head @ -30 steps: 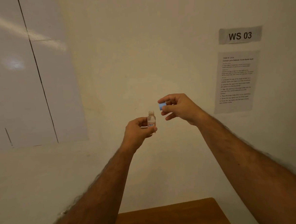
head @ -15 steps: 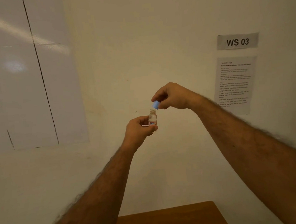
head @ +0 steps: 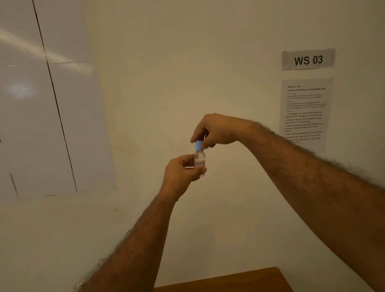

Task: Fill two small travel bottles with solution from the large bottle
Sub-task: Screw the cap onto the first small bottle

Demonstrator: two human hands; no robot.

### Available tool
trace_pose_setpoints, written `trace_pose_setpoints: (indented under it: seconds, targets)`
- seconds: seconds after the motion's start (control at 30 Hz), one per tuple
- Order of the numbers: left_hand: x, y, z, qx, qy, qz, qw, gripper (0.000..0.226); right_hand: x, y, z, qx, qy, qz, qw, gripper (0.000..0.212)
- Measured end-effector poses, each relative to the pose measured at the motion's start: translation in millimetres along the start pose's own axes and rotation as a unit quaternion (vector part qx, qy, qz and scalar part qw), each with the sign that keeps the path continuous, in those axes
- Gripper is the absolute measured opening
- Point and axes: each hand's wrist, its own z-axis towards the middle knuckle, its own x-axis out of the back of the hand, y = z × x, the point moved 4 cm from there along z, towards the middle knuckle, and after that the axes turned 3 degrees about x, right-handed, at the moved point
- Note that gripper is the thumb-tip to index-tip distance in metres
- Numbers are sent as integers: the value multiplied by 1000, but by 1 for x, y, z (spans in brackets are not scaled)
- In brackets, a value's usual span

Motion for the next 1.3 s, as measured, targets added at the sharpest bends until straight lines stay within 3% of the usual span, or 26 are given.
trace_pose_setpoints:
  seconds: [0.27,0.5,0.67,0.8,0.97,1.1,1.3]
  targets:
    - [0,0,-2,-8,6,-1,1000,42,2,0,-1,-20,5,-31,999,22]
    - [-2,-2,-4,-10,9,5,1000,41,-1,3,-2,-68,-1,-58,996,46]
    - [-2,1,-4,-15,9,6,1000,43,7,-4,-9,-9,-9,25,1000,37]
    - [-3,2,-7,-18,7,0,1000,42,6,-6,-9,-19,5,10,1000,17]
    - [-3,0,-10,-11,5,-4,1000,42,2,-5,-11,-49,5,-49,998,32]
    - [-3,0,-11,-10,7,-10,1000,42,2,-8,-16,-39,-28,44,998,37]
    - [-5,1,-12,-13,4,-10,1000,40,1,-7,-18,-52,-20,3,998,23]
